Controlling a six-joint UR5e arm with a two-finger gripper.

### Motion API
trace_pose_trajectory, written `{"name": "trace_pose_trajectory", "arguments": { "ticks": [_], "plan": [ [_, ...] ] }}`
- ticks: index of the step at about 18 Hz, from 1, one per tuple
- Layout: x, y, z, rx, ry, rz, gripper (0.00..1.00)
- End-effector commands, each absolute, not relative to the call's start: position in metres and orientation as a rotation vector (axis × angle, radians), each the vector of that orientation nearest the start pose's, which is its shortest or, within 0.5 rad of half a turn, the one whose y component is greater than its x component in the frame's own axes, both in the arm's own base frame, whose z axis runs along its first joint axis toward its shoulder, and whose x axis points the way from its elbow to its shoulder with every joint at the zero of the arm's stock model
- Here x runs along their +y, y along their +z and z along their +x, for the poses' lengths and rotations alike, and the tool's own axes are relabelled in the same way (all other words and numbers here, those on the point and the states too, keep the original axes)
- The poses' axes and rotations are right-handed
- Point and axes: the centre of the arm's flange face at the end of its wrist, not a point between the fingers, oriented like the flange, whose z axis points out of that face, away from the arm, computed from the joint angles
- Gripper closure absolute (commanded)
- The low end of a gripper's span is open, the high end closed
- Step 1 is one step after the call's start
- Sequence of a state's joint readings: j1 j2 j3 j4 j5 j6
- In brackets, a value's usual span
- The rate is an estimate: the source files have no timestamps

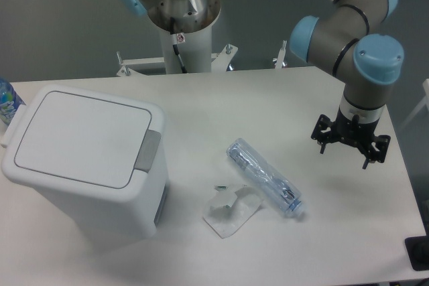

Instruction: Open the trash can

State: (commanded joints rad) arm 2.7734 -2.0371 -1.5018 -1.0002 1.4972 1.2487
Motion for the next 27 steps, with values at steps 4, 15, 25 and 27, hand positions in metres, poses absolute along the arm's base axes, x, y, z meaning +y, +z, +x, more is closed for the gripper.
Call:
{"name": "trace_pose_trajectory", "arguments": {
  "ticks": [4,15,25,27],
  "plan": [
    [0.373,0.311,-0.572,0.097,0.213,-3.003,0.00],
    [0.362,0.288,-0.559,-0.002,0.182,-2.852,0.00],
    [0.422,0.451,-0.536,-0.483,0.035,-2.363,0.00],
    [0.430,0.470,-0.521,-0.480,0.019,-2.330,0.00]
  ]
}}
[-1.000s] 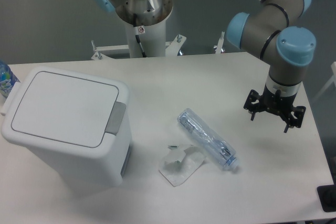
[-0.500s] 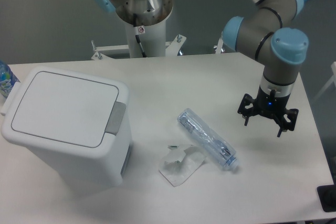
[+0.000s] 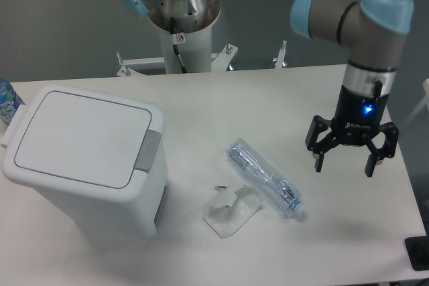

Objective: Open the trash can
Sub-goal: 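Move the open gripper up and across toward the trash can's grey latch, then lower the gripper fingers onto the grey latch tab of the lid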

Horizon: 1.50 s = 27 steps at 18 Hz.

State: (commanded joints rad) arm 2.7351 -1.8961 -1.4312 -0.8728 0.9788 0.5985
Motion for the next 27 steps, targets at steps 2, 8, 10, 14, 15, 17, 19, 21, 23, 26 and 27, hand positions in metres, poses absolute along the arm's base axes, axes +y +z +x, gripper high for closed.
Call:
{"name": "trace_pose_trajectory", "arguments": {
  "ticks": [2,8,10,14,15,17,19,21,23,26,27],
  "plan": [
    [0.441,0.483,-0.505,-0.470,-0.031,-2.288,0.00],
    [0.468,0.515,-0.429,-0.440,-0.174,-2.220,0.00],
    [0.462,0.507,-0.413,-0.456,-0.195,-2.231,0.00],
    [0.452,0.513,-0.395,-0.533,-0.226,-2.212,0.00],
    [0.452,0.516,-0.393,-0.555,-0.237,-2.203,0.00],
    [0.453,0.523,-0.385,-0.576,-0.249,-2.193,0.00],
    [0.455,0.528,-0.375,-0.566,-0.255,-2.191,0.00],
    [0.456,0.524,-0.369,-0.566,-0.267,-2.197,0.00],
    [0.464,0.509,-0.356,-0.554,-0.298,-2.221,0.00],
    [0.465,0.500,-0.350,-0.550,-0.311,-2.233,0.00],
    [0.469,0.496,-0.348,-0.537,-0.317,-2.239,0.00]
  ]
}}
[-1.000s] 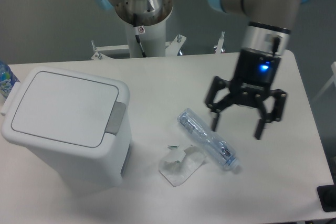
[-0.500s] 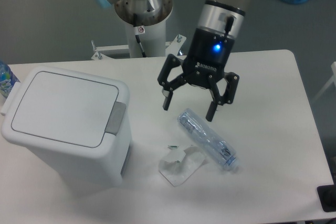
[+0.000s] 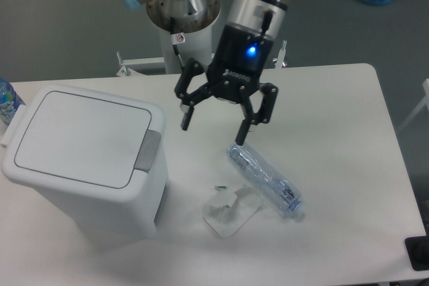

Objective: Open the trash can
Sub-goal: 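Lower the gripper fingers onto the grey latch tab of the lid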

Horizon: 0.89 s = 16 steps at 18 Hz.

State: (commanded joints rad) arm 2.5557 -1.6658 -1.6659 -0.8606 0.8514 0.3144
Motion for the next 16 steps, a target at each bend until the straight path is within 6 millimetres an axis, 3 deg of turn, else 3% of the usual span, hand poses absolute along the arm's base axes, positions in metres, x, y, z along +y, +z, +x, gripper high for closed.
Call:
{"name": "trace_pose_trajectory", "arguments": {
  "ticks": [11,16],
  "plan": [
    [0.497,0.460,-0.338,-0.512,-0.385,-2.288,0.00],
    [0.510,0.440,-0.330,-0.491,-0.336,-2.361,0.00]
  ]
}}
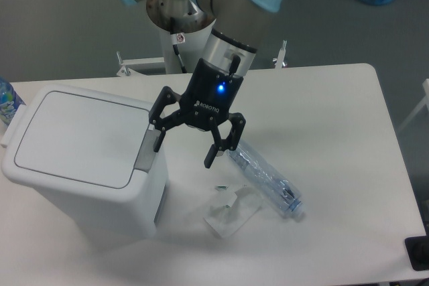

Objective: Open the trash can
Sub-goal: 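Lower the gripper fingers onto the grey latch tab of the lid, then push the latch tab so the white lid flips open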

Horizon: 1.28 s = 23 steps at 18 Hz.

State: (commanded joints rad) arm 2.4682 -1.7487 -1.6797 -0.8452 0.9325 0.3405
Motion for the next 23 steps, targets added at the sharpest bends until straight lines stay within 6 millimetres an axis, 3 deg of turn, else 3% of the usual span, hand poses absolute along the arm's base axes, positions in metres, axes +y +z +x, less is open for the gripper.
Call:
{"name": "trace_pose_trajectory", "arguments": {
  "ticks": [7,16,23],
  "plan": [
    [0.511,0.438,-0.331,-0.496,-0.339,-2.366,0.00],
    [0.509,0.465,-0.335,-0.483,-0.303,-2.326,0.00],
    [0.485,0.490,-0.389,-0.536,-0.206,-2.277,0.00]
  ]
}}
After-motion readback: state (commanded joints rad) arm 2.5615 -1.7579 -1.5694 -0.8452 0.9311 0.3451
